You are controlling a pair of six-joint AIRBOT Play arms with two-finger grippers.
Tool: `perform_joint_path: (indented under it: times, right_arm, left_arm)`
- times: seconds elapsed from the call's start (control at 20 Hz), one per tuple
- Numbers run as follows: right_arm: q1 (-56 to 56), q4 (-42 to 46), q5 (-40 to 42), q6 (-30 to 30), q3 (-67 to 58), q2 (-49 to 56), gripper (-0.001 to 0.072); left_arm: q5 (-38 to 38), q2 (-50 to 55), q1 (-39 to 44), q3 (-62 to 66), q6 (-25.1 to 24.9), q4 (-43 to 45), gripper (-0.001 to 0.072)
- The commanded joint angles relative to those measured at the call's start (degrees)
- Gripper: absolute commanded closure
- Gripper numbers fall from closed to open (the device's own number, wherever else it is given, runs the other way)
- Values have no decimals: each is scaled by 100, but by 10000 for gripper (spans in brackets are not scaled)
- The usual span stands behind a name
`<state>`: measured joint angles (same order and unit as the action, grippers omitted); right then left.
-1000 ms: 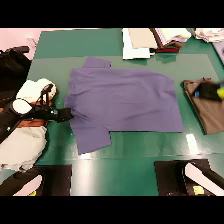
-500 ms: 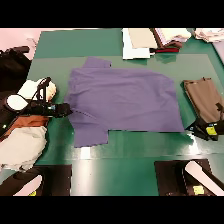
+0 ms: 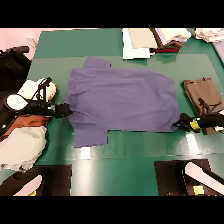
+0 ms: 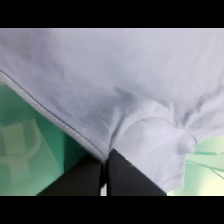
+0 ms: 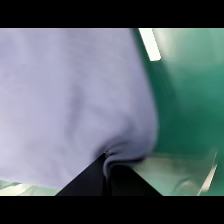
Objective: Fold the shirts.
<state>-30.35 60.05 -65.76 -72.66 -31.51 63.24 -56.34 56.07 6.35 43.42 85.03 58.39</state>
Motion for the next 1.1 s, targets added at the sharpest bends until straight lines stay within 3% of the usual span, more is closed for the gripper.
perform_joint_path:
  times: [0.0,0.35,0.65,0.9,1.05]
  right_arm:
    - [529,-37,151,26,-334,-402,695]
    - [1088,-46,35,22,-4083,-1906,695]
    - [1086,105,-127,-61,-6738,-2240,695]
    - [1086,885,-1281,-498,-7960,-1788,696]
    - [1088,890,-1923,-603,-8505,-1200,696]
  left_arm:
    - [-166,-52,-4,372,2,35,682]
    - [-160,-1283,-4,3882,57,1080,682]
    - [-170,-1484,-2,6817,52,1246,682]
    - [-271,-1473,-4,7390,323,1545,683]
    - [-1029,-1182,-4,6929,518,1947,683]
